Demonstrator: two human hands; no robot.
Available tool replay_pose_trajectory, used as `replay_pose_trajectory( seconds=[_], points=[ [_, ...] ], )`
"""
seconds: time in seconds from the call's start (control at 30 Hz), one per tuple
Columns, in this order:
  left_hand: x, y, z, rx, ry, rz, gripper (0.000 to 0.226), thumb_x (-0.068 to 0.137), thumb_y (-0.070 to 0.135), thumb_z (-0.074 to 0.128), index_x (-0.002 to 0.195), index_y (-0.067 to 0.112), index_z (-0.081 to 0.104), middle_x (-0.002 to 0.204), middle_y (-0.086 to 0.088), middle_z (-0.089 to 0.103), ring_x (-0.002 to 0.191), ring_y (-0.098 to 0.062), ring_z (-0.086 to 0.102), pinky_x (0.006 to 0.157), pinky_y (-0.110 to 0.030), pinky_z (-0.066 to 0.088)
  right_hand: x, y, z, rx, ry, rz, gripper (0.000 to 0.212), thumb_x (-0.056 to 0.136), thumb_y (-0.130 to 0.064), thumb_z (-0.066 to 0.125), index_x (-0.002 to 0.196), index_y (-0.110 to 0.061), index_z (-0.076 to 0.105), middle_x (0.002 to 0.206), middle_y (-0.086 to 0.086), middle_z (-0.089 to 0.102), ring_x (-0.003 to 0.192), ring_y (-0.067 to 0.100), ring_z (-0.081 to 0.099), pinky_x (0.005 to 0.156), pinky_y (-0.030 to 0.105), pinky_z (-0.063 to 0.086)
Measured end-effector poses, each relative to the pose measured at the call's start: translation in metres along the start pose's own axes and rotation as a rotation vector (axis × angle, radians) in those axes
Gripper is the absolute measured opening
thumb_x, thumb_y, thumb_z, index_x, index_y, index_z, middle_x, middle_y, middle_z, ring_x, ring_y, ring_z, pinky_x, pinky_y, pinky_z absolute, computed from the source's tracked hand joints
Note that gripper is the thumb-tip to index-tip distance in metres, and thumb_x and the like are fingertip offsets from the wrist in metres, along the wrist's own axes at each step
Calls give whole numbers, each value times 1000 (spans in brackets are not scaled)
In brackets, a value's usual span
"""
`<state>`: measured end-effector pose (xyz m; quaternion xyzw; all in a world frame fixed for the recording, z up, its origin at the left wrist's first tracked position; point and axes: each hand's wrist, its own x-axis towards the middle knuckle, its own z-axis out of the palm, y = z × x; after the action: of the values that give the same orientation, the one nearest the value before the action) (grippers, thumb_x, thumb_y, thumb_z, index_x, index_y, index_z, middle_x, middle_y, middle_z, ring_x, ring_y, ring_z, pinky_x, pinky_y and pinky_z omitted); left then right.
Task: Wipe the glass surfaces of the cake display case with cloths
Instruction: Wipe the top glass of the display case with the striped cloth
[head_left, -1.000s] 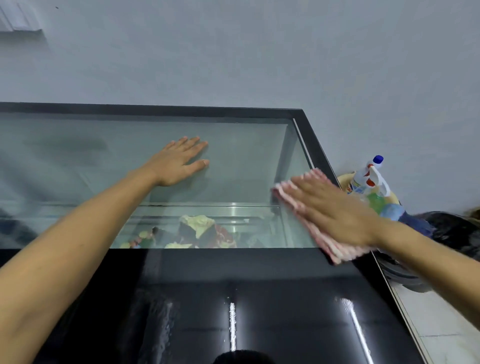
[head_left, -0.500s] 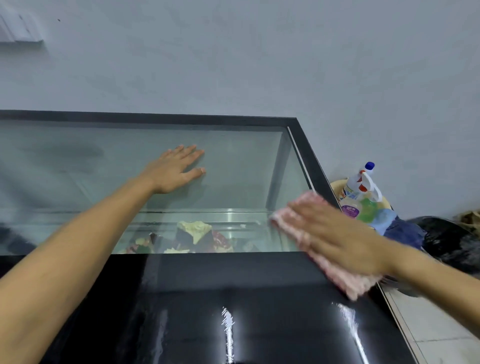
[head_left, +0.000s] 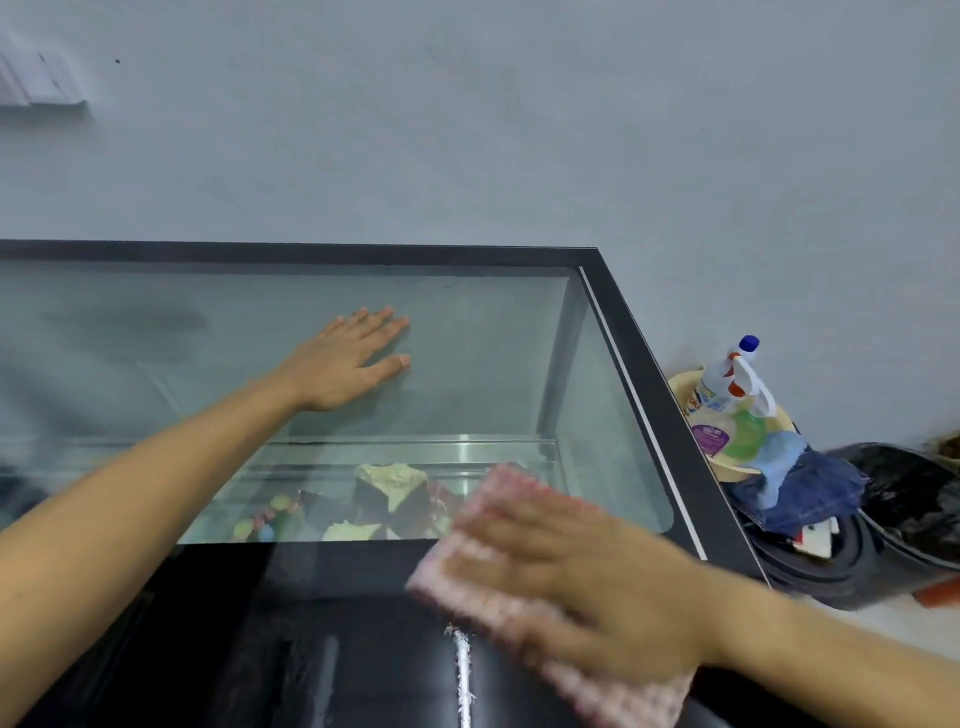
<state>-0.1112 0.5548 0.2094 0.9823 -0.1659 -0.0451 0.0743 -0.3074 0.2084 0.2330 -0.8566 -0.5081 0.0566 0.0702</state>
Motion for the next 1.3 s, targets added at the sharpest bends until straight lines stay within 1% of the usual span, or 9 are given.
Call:
replay_pose_trajectory(
  seconds=[0.27,0.4,0.53,0.77,0.87,1.0,1.1,1.17,1.3],
  points=[
    [2,5,-5,-109,1,-20,102,77,88,-7,165,40,11,173,14,1,160,-9,-3,126,-30,-7,135,159,-28,-95,104,611,57,109,-53,10,164,-38,2,174,0,6,160,24,3,128,44,-12],
    [3,-4,-4,-228,11,-9,119,68,99,-14,165,36,19,172,13,7,159,-7,2,130,-33,-3,171,64,-14,-128,52,267,58,111,-49,8,165,-29,-2,173,3,-4,159,20,-10,123,39,-21],
    [6,-13,-4,-130,19,41,105,79,90,0,165,32,18,173,8,9,160,-12,4,129,-30,-2,69,32,-3,-79,17,-97,57,111,-51,23,165,-36,13,174,-4,6,160,15,-6,130,41,-3],
    [10,-54,-17,-76,-7,-75,95,78,84,1,163,44,11,174,8,3,161,-15,-2,127,-32,-7,57,205,-39,-119,3,446,67,99,-68,-10,161,-44,-5,172,-16,-2,159,7,-8,128,40,-10],
    [15,-61,-16,-58,-5,-95,72,98,74,11,163,42,9,174,11,1,160,-12,-4,128,-33,-6,145,226,-37,-96,65,640,60,106,-59,3,164,-41,-1,174,-5,4,160,18,-1,129,44,-9],
    [17,-64,-15,-158,17,-99,65,105,63,10,164,35,10,171,16,2,158,-5,-2,127,-26,-7,242,141,-27,-187,72,330,57,112,-38,11,166,-23,2,172,11,12,159,34,9,127,55,4],
    [22,-83,-18,-178,16,-111,102,76,93,-12,162,43,13,167,21,1,159,-7,-2,129,-31,-6,193,68,-9,-155,70,97,57,113,-46,18,166,-29,7,173,4,7,160,24,-2,129,45,-7],
    [26,-100,-20,-114,21,-135,92,76,85,-8,159,50,11,172,14,1,160,-13,-3,130,-35,-6,131,63,-12,-47,65,23,56,111,-53,20,164,-41,5,173,-7,1,159,11,-10,128,35,-13],
    [29,-107,-17,-50,13,-127,86,78,80,-6,159,52,6,173,12,-1,161,-16,-4,130,-39,-4,78,175,-48,-38,-16,351,60,100,-67,-9,157,-50,-9,168,-22,-8,154,-4,-15,126,28,-14]
  ],
)
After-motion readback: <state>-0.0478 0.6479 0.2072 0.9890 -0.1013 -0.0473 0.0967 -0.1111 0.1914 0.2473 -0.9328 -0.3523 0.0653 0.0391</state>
